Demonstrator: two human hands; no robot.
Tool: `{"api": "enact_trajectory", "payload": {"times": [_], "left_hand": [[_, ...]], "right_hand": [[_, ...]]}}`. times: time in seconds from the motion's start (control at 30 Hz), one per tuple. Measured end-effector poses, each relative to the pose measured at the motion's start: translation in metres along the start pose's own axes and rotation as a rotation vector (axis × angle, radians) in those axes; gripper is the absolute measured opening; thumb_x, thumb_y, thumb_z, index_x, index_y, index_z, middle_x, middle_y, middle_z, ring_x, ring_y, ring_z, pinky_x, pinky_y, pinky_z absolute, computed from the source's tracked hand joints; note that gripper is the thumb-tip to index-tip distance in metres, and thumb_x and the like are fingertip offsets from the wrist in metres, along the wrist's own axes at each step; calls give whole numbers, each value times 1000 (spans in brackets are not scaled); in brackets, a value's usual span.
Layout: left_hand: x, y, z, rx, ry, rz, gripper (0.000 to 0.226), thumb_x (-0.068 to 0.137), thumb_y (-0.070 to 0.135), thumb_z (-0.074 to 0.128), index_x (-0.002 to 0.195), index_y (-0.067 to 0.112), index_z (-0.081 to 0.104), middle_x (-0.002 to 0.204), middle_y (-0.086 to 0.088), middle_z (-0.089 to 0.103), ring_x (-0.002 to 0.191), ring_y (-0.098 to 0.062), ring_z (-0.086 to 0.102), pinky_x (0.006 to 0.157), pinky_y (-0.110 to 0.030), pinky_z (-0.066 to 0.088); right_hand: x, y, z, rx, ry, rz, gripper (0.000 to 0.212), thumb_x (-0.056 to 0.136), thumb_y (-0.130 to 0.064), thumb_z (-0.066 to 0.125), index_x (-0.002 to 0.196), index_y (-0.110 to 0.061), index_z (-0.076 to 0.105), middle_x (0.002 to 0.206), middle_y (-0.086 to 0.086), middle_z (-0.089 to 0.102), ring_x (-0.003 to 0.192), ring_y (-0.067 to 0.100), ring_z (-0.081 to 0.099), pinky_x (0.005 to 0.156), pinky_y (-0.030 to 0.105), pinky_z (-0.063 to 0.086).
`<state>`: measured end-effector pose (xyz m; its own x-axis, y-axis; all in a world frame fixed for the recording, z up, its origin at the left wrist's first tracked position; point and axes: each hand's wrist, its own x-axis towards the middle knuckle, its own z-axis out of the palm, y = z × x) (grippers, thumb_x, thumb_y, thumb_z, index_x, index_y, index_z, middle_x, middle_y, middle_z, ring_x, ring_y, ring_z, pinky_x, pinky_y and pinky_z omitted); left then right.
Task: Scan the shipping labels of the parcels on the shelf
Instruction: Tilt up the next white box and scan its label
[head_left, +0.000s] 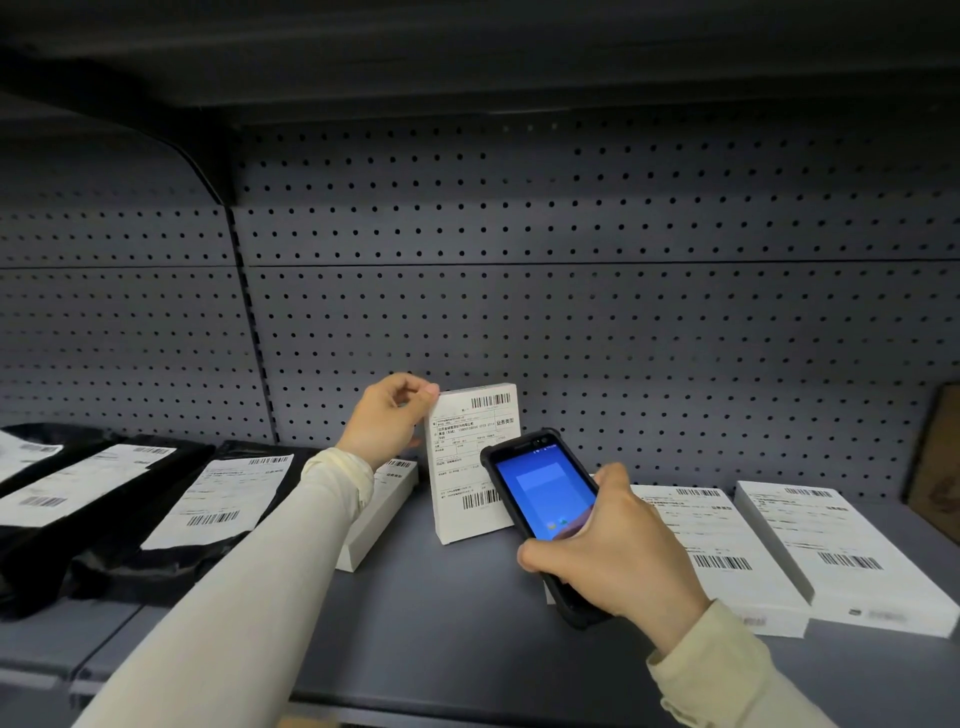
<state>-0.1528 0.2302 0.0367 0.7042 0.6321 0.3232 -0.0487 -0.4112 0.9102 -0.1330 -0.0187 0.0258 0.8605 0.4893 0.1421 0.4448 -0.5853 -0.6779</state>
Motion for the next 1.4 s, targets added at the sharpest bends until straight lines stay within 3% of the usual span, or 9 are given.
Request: {"api": "enact_trajectory", "payload": {"times": [0.17, 0.43, 0.63, 0.93, 1.4], "left_hand": [[0, 0, 0, -10, -4, -1, 14, 94, 27, 55, 95, 14, 61, 88, 0, 63, 85, -17, 59, 74, -37, 54], [2, -1, -1, 10, -19, -23, 18, 93, 29, 55, 98, 14, 62, 78, 3, 59, 85, -23, 59, 86, -48, 54], [1, -1, -1, 21, -21, -26, 18, 93, 30, 54, 98, 15, 62, 90, -10, 64, 99, -37, 64, 84, -46, 54], [3, -3, -1, -4, -20, -12, 15, 93, 30, 55, 92, 16, 62, 87, -2, 64, 82, -20, 58, 80, -42, 54], [3, -3, -1, 4, -9, -5, 16, 93, 30, 55, 96, 17, 62, 94, -3, 65, 87, -20, 60, 80, -41, 55]], "right_hand": [[-2, 1, -1, -33, 0, 10, 56, 61, -42, 74, 96, -20, 34, 80, -9, 64, 77, 11, 62, 63, 29, 49], [-5, 2, 0, -29, -16, 24, 55, 59, -42, 74, 93, -20, 36, 81, -7, 63, 76, 12, 61, 56, 26, 43], [-8, 2, 1, -38, -21, 20, 54, 61, -42, 73, 94, -20, 36, 80, -8, 62, 76, 11, 60, 54, 25, 42], [-9, 1, 4, 1, -18, 43, 54, 64, -39, 73, 100, -18, 38, 82, -8, 63, 73, 9, 60, 52, 24, 41], [-13, 0, 5, 57, -8, 55, 55, 62, -37, 74, 100, -23, 37, 80, -8, 63, 75, 9, 61, 58, 26, 46]]}}
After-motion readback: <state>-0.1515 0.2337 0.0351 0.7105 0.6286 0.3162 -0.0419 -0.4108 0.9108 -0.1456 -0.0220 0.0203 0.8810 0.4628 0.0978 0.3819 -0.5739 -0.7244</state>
